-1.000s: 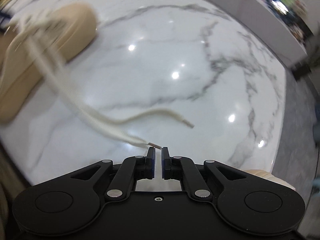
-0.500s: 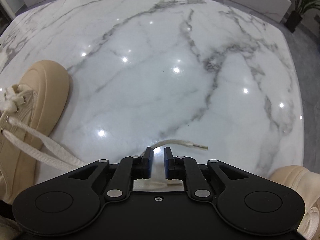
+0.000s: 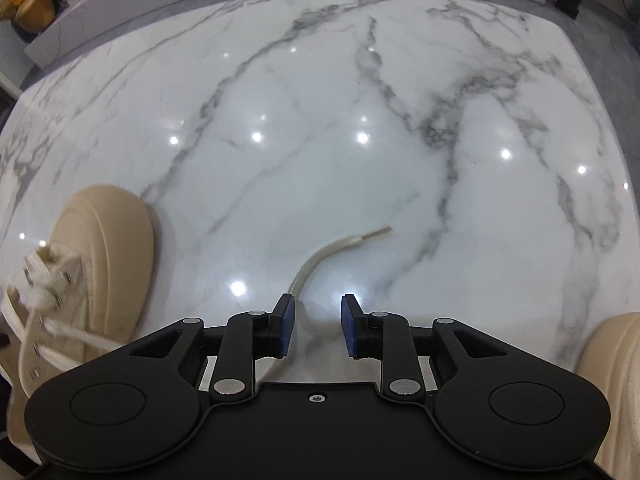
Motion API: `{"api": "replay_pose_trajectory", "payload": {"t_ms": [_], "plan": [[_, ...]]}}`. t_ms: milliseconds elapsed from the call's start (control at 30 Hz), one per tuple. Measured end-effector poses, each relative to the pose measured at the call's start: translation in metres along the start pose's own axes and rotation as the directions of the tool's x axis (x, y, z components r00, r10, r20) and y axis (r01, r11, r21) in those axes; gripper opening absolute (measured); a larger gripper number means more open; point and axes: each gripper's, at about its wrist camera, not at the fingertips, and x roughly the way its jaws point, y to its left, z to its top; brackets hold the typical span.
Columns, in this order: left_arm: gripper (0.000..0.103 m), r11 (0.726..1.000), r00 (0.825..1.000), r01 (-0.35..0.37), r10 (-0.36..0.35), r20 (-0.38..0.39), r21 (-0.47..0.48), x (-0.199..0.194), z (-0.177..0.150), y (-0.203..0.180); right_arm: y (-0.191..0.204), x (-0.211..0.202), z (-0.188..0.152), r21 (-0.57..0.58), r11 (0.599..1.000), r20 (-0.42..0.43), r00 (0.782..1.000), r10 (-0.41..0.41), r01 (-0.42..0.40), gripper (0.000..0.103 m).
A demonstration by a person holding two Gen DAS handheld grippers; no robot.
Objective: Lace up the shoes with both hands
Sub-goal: 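Open the right gripper and set the lace tip on the table, then grasp the lace tip again with the right gripper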
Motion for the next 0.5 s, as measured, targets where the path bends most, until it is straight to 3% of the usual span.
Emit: {"api": "replay_pose_trajectory", "payload": {"t_ms": [167, 433, 500], "plan": [[0.025, 1.0, 1.0, -0.003, 0.003, 0.004, -0.008, -0.001, -0.002, 0.0, 0.007, 0.0, 0.013, 0.005, 1.0, 0.025, 1.0, 0.007, -0.007, 0.024], [0.025, 1.0, 1.0, 0.0, 0.0, 0.003, -0.011, -0.004, -0.002, -0.002, 0.015, 0.012, 0.022, -0.024, 0.998, 0.007, 0.999, -0.054, 0.054, 0.024], [0.025, 1.0, 1.0, 0.002, -0.002, 0.002, -0.015, -0.004, -0.002, -0.002, 0.017, 0.014, 0.022, -0.038, 0.998, 0.001, 0.998, -0.059, 0.059, 0.016]]}}
